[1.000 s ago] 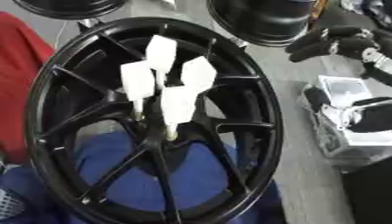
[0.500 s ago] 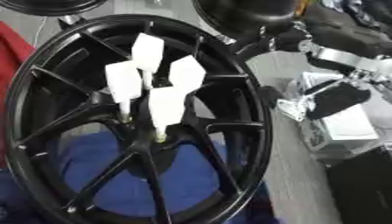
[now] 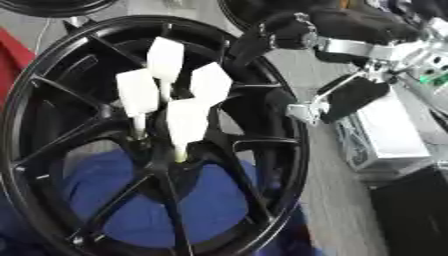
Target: Pull the pin out of the wheel hub.
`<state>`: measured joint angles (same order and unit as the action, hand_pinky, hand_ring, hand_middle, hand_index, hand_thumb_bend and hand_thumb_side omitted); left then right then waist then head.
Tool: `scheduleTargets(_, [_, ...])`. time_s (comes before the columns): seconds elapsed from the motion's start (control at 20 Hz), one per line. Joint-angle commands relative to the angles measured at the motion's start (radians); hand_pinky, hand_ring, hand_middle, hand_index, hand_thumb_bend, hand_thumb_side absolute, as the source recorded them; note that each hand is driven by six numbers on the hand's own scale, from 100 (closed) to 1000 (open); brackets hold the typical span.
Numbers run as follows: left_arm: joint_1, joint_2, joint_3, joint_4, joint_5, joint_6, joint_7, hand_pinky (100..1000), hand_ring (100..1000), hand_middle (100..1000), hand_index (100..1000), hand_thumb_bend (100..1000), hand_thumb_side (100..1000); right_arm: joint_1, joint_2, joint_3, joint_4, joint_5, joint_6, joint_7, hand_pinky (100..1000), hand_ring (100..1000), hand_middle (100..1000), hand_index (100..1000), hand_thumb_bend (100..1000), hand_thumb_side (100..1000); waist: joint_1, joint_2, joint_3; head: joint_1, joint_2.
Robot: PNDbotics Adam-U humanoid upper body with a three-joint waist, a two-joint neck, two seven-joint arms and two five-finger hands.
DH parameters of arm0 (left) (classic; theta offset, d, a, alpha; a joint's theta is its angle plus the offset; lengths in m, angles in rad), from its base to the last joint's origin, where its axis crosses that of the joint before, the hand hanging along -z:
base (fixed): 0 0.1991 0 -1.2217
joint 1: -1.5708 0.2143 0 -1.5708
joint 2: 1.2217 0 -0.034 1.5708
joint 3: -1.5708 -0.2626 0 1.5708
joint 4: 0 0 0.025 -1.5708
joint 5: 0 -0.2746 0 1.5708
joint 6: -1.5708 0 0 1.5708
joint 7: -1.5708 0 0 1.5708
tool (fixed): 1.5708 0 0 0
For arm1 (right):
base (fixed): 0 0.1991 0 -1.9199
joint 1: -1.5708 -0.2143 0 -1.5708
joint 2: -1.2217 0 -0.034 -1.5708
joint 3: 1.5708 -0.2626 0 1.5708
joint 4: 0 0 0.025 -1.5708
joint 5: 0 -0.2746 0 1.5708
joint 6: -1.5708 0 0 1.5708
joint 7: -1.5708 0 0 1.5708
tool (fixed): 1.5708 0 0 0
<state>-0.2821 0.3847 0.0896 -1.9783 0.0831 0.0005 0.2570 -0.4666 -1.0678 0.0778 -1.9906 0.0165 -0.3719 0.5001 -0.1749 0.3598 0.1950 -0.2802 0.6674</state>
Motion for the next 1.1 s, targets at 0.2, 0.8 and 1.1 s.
scheduleTargets(0.2, [-0.017, 0.009, 0.000, -0.022, 0.004, -0.006, -0.001, 585, 796, 595, 638, 617, 502, -0.022, -0.008, -0.020, -0.009, -0.001, 0.078, -0.003, 877, 892, 867, 886, 100, 270, -0.006, -0.003, 0.026, -0.015, 0.010])
scheduleTargets(0.8, [-0.024, 0.015, 0.000, -0.022, -0.001, -0.003, 0.000, 582, 797, 594, 636, 614, 499, -0.018, 0.025, -0.003, -0.009, 0.035, 0.123, -0.025, 879, 902, 874, 901, 100, 389, -0.038, 0.026, 0.056, -0.022, 0.002])
scheduleTargets(1.1, [-0.023, 0.014, 0.001, -0.022, -0.003, -0.001, 0.000, 582, 798, 594, 635, 614, 498, -0.002, 0.031, 0.005, -0.009, 0.043, 0.116, -0.005, 878, 905, 878, 917, 100, 550, -0.045, 0.032, 0.056, -0.017, 0.002])
